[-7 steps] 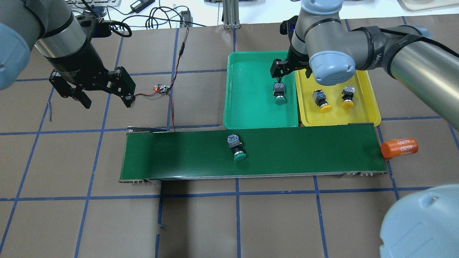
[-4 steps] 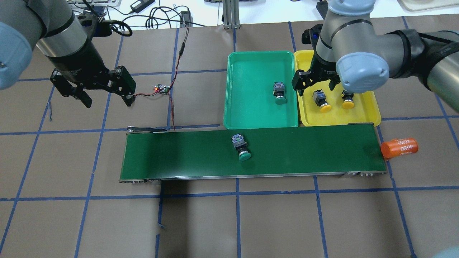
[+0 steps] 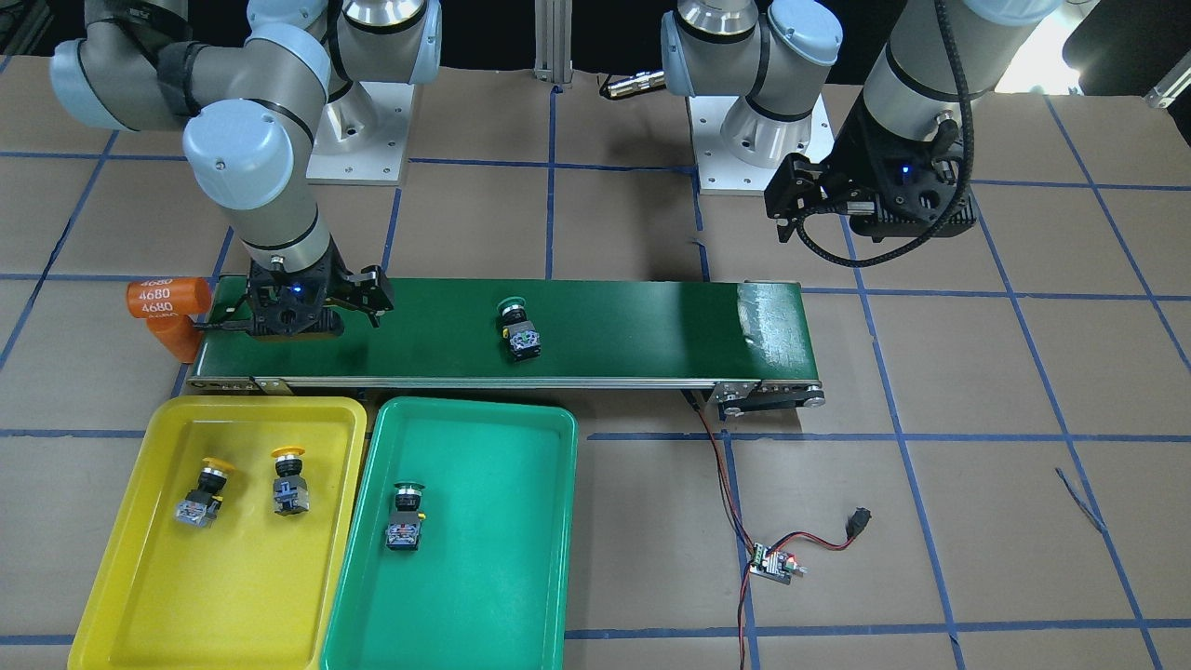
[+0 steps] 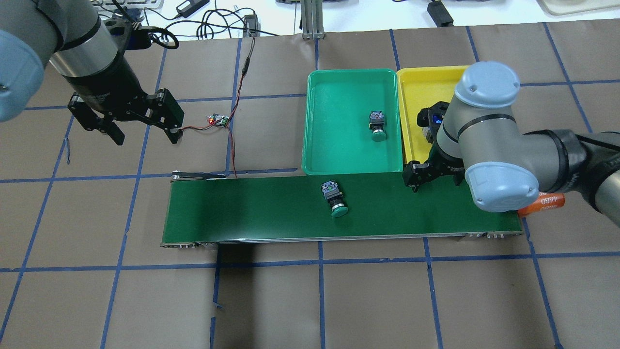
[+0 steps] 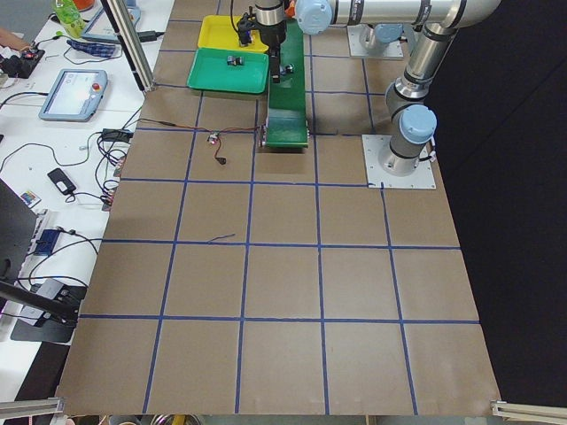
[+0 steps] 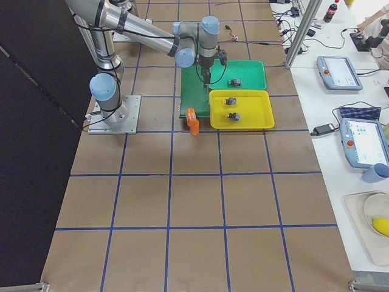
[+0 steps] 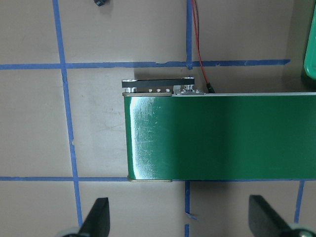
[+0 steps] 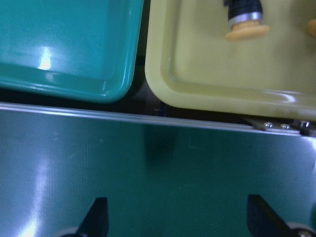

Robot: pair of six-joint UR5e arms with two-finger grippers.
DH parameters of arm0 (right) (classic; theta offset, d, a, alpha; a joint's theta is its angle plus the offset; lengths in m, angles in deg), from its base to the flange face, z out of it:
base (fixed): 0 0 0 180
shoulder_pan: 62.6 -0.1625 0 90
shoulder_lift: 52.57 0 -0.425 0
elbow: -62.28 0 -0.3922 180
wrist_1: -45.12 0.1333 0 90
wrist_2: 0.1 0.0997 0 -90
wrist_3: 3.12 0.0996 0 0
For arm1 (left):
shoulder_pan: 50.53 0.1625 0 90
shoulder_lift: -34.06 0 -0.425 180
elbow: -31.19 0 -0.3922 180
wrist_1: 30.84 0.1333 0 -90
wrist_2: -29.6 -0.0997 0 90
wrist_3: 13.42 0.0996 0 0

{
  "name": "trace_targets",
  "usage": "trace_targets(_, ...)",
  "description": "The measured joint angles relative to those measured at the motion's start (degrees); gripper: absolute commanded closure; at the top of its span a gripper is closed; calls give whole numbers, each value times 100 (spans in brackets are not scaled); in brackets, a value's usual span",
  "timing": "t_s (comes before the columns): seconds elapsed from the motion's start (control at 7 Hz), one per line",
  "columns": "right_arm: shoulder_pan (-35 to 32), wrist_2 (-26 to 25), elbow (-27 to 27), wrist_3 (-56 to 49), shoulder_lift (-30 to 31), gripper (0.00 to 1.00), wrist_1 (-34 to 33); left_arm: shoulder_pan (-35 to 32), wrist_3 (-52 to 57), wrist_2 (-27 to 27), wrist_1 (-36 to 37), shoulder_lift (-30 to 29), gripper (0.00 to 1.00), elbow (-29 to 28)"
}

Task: Sort buttons by color to trays
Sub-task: 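Move right gripper back over belt and wait for next green button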

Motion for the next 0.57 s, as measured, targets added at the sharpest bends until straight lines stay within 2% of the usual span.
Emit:
trace_targets(0.29, -3, 29, -162, 15, 31, 0, -206, 0, -1, 0, 7, 0, 0, 0)
trace_targets(0.57, -28, 51, -101, 48, 62, 0, -272, 0, -1, 0, 13, 0, 0, 0)
